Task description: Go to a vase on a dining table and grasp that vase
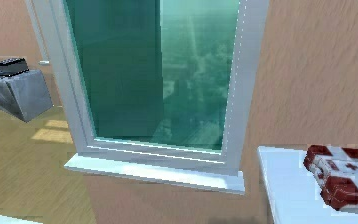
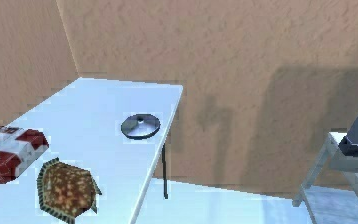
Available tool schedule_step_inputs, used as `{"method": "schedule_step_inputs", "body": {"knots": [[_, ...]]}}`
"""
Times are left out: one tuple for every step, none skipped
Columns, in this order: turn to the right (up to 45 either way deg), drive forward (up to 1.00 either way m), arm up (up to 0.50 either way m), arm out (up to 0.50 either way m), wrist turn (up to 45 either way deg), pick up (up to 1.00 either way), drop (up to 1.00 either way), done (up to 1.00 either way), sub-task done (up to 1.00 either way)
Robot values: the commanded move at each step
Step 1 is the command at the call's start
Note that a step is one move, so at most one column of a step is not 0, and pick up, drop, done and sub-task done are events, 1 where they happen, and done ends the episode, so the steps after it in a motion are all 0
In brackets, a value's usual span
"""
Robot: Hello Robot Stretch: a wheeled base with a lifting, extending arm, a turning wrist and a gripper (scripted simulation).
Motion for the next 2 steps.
{"method": "schedule_step_inputs", "body": {"knots": [[0.0, 0.0, 0.5, 0.0, 0.0, 0.0, 0.0, 0.0, 0.0], [0.0, 0.0, 0.38, 0.0, 0.0, 0.0, 0.0, 0.0, 0.0]]}}
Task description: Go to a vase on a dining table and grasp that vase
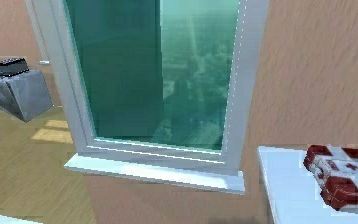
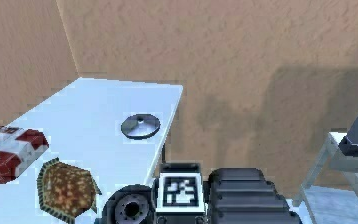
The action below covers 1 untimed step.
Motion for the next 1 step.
{"method": "schedule_step_inputs", "body": {"knots": [[0.0, 0.0, 0.0, 0.3, 0.0, 0.0, 0.0, 0.0, 0.0]]}}
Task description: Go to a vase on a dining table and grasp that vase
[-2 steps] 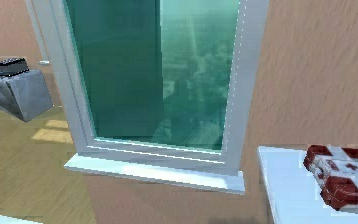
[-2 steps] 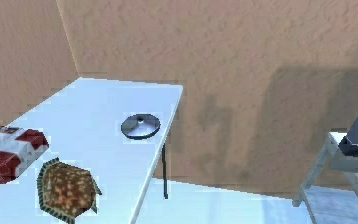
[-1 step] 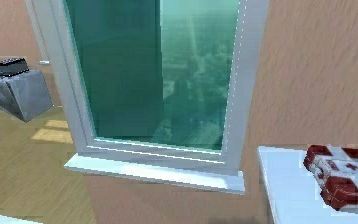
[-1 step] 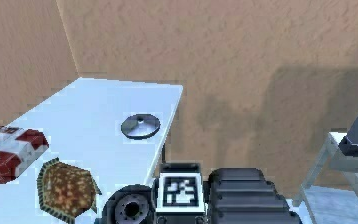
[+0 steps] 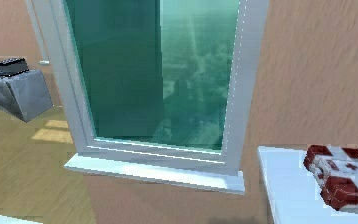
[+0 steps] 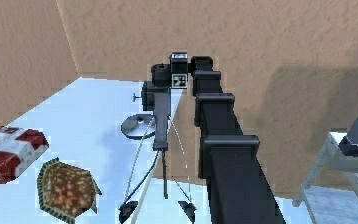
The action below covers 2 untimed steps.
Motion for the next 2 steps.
{"method": "schedule_step_inputs", "body": {"knots": [[0.0, 0.0, 0.0, 0.0, 45.0, 0.0, 0.0, 0.0, 0.0], [0.0, 0.0, 0.0, 0.0, 45.0, 0.0, 0.0, 0.0, 0.0]]}}
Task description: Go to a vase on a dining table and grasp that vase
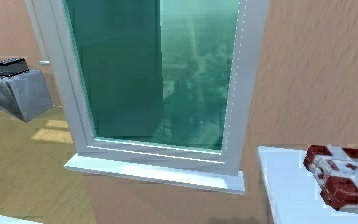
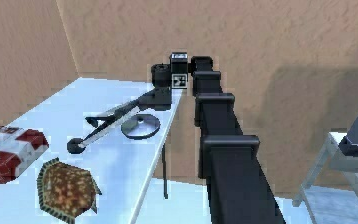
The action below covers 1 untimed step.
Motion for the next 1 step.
{"method": "schedule_step_inputs", "body": {"knots": [[0.0, 0.0, 0.0, 0.0, 45.0, 0.0, 0.0, 0.0, 0.0]]}}
